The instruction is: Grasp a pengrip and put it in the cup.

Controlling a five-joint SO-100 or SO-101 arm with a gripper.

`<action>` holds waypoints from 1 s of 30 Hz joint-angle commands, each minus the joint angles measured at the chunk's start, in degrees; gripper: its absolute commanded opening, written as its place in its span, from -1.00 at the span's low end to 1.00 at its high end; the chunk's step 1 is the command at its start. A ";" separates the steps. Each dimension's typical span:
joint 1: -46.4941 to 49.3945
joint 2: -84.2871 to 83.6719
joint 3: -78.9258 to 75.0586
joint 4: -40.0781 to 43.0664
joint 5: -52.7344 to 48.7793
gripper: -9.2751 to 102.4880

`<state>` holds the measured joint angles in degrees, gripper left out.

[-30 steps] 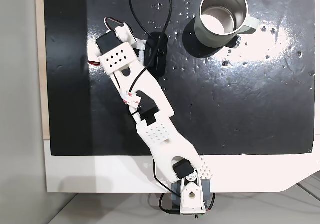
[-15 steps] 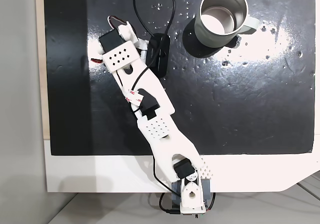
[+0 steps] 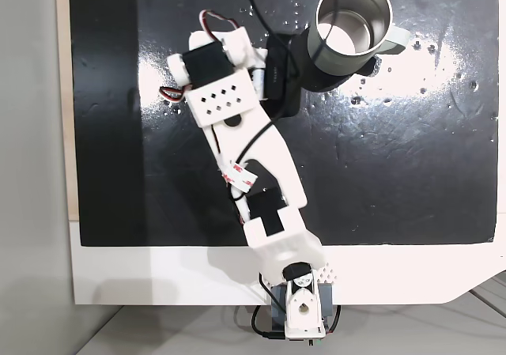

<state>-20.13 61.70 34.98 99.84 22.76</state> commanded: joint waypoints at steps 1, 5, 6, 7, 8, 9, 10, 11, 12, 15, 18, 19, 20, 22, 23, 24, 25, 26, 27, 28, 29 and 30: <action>5.98 9.58 0.18 1.76 -6.06 -0.84; 13.36 11.60 -2.29 2.99 -13.01 -0.84; 14.94 11.60 -3.69 3.52 -14.85 -0.84; 16.26 11.07 -5.71 4.39 -16.96 -0.84; 17.75 10.99 -6.77 4.48 -18.81 -0.84; 19.34 10.81 -8.00 4.48 -20.21 -0.84; 20.92 10.28 -9.58 4.48 -21.45 -0.84; 22.41 9.40 -11.69 4.48 -22.59 -0.84; 23.73 8.35 -13.80 4.48 -23.73 -0.84; 26.54 4.83 -19.42 4.48 -26.54 -0.84; 28.65 1.41 -24.43 4.31 -28.21 -0.84; 29.18 0.00 -26.54 4.22 -28.56 -0.84; 29.53 -1.41 -28.56 4.13 -28.83 -0.84; 29.97 -3.69 -31.03 4.13 -28.92 -0.84; 30.06 -4.13 -31.29 4.13 -28.92 -0.84; 30.06 -4.48 -31.29 4.13 -28.92 -0.84; 30.06 -5.19 -32.08 4.13 -28.92 -0.84; 30.06 -5.98 -33.49 4.13 -28.74 -0.84; 30.06 -7.21 -35.33 4.13 -28.74 -0.84; 30.06 -8.35 -37.27 4.13 -28.74 -0.84; 29.97 -9.49 -39.11 4.13 -28.92 -0.84; 29.97 -10.20 -40.08 4.13 -28.92 -0.84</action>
<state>9.32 51.77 0.88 103.80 -5.62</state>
